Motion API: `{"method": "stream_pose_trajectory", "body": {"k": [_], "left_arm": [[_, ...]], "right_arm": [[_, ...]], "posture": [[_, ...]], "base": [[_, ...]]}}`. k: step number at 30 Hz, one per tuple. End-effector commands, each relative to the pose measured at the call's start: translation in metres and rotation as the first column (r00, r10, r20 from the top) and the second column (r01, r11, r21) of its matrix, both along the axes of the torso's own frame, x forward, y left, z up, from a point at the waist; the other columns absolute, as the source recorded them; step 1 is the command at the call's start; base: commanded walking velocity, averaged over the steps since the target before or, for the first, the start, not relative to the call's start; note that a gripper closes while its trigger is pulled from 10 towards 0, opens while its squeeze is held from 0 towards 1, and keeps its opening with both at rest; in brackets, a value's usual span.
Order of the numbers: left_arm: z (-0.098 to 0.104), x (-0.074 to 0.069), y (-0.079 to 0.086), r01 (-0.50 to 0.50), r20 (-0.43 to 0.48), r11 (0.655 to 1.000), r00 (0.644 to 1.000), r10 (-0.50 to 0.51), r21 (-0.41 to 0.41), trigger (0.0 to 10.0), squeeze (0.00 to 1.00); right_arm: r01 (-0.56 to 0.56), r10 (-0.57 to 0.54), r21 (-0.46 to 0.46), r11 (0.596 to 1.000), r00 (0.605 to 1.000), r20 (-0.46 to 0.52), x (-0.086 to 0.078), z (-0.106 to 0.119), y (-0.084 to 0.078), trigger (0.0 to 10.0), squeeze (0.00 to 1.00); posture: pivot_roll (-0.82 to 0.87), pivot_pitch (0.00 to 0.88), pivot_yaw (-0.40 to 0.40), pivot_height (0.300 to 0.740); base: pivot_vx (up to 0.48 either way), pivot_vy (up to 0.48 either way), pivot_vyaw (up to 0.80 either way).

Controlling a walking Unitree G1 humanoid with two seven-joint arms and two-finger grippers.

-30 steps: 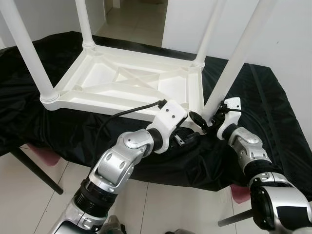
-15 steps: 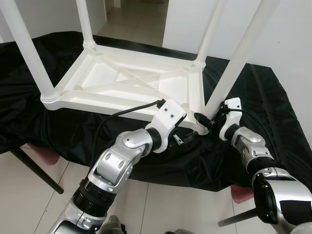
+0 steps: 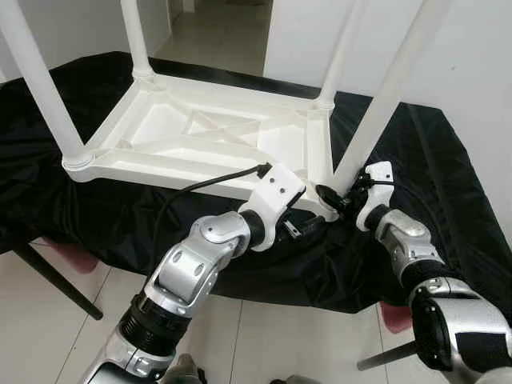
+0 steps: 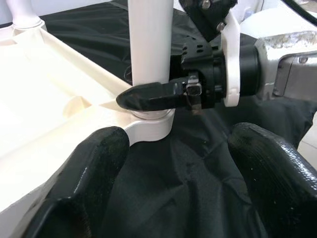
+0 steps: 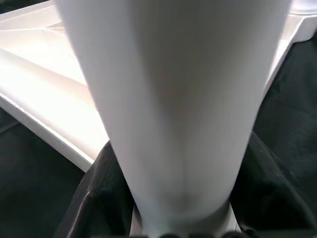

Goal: Building children table

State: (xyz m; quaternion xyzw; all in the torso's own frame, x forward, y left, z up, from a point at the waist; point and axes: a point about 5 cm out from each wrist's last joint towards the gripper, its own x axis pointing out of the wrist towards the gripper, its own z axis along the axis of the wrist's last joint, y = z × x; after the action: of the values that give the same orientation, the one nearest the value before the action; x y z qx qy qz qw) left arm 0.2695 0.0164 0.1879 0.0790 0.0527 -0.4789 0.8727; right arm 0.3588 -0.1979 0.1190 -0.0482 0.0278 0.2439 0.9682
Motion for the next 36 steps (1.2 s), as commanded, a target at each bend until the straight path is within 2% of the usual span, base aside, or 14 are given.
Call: {"method": "stream_pose_trajectory", "body": {"k": [1, 6, 14, 16, 19, 21, 22, 24, 26, 30, 32, 33, 36], "left_arm": [[0.0, -0.003, -0.003, 0.021, -0.004, 1.0, 1.0, -0.021, -0.002, 10.0, 0.0], [0.0, -0.004, -0.003, 0.023, -0.005, 1.0, 1.0, -0.023, -0.001, 10.0, 0.0], [-0.001, -0.004, -0.003, 0.025, -0.008, 1.0, 1.0, -0.025, 0.0, 10.0, 0.0], [-0.001, -0.005, -0.003, 0.026, -0.009, 1.0, 1.0, -0.026, 0.001, 10.0, 0.0], [-0.001, -0.005, -0.003, 0.026, -0.009, 1.0, 1.0, -0.025, 0.001, 10.0, 0.0], [-0.002, -0.005, -0.003, 0.023, -0.011, 1.0, 1.0, -0.023, 0.002, 10.0, 0.0], [-0.002, -0.005, -0.003, 0.023, -0.011, 1.0, 1.0, -0.023, 0.002, 10.0, 0.0], [-0.002, -0.005, -0.003, 0.021, -0.012, 1.0, 1.0, -0.021, 0.001, 10.0, 0.0], [-0.001, -0.005, -0.003, 0.02, -0.011, 1.0, 1.0, -0.02, 0.0, 10.0, 0.0], [-0.001, -0.005, -0.003, 0.02, -0.011, 1.0, 1.0, -0.02, -0.002, 10.0, 0.0], [-0.001, -0.004, -0.003, 0.021, -0.009, 1.0, 1.0, -0.021, 0.0, 10.0, 0.0], [-0.001, -0.004, -0.003, 0.021, -0.009, 1.0, 1.0, -0.021, 0.0, 10.0, 0.0], [-0.001, -0.004, -0.003, 0.021, -0.009, 1.0, 1.0, -0.021, -0.001, 10.0, 0.0]], "right_arm": [[0.001, -0.004, -0.045, 0.999, 0.998, -0.063, -0.007, -0.017, 0.004, 10.0, 0.0], [0.01, -0.011, -0.032, 0.999, 0.999, -0.036, -0.008, -0.017, 0.01, 10.0, 0.0], [0.087, -0.087, 0.039, 0.995, 0.996, 0.009, -0.007, -0.012, 0.026, 10.0, 0.0], [0.158, -0.16, 0.092, 0.983, 0.987, 0.02, -0.006, -0.009, 0.041, 10.0, 0.0], [0.169, -0.172, 0.101, 0.98, 0.985, 0.02, -0.006, -0.009, 0.043, 10.0, 0.0], [0.3, -0.304, 0.143, 0.943, 0.953, 0.009, -0.001, -0.005, 0.047, 10.0, 0.0], [0.3, -0.304, 0.143, 0.943, 0.953, 0.009, -0.001, -0.005, 0.047, 10.0, 0.0], [0.411, -0.415, 0.171, 0.895, 0.91, -0.015, 0.001, -0.004, 0.05, 10.0, 0.0], [0.47, -0.476, 0.178, 0.864, 0.879, -0.011, -0.001, -0.003, 0.054, 10.0, 0.0], [0.521, -0.526, 0.188, 0.832, 0.85, -0.026, -0.002, -0.004, 0.056, 10.0, 0.0], [0.563, -0.569, 0.215, 0.798, 0.821, -0.039, -0.001, 0.0, 0.064, 10.0, 0.0], [0.563, -0.569, 0.215, 0.798, 0.821, -0.039, -0.001, 0.0, 0.064, 10.0, 0.0], [0.612, -0.619, 0.227, 0.758, 0.784, -0.046, -0.001, 0.005, 0.073, 10.0, 0.0]], "posture": [[0.06, 0.019, -0.049, 0.74], [0.06, 0.021, -0.047, 0.74], [0.06, 0.021, -0.047, 0.74], [0.06, 0.022, -0.049, 0.74], [0.06, 0.022, -0.049, 0.74], [0.06, 0.021, -0.052, 0.74], [0.06, 0.021, -0.052, 0.74], [0.06, 0.022, -0.054, 0.74], [0.07, 0.02, -0.056, 0.74], [0.07, 0.019, -0.054, 0.74], [0.06, 0.018, -0.054, 0.74], [0.06, 0.018, -0.054, 0.74], [0.07, 0.018, -0.056, 0.74]], "base": [[0.0, 0.0, 0.0], [0.0, 0.0, 0.0], [0.0, 0.0, 0.0], [0.0, 0.0, 0.0], [0.0, 0.0, 0.0], [0.0, 0.0, 0.0], [0.0, 0.0, 0.0], [0.0, 0.0, 0.0], [0.0, 0.0, 0.0], [0.0, 0.0, 0.0], [0.0, 0.0, 0.0], [0.0, 0.0, 0.0], [0.0, 0.0, 0.0]]}}
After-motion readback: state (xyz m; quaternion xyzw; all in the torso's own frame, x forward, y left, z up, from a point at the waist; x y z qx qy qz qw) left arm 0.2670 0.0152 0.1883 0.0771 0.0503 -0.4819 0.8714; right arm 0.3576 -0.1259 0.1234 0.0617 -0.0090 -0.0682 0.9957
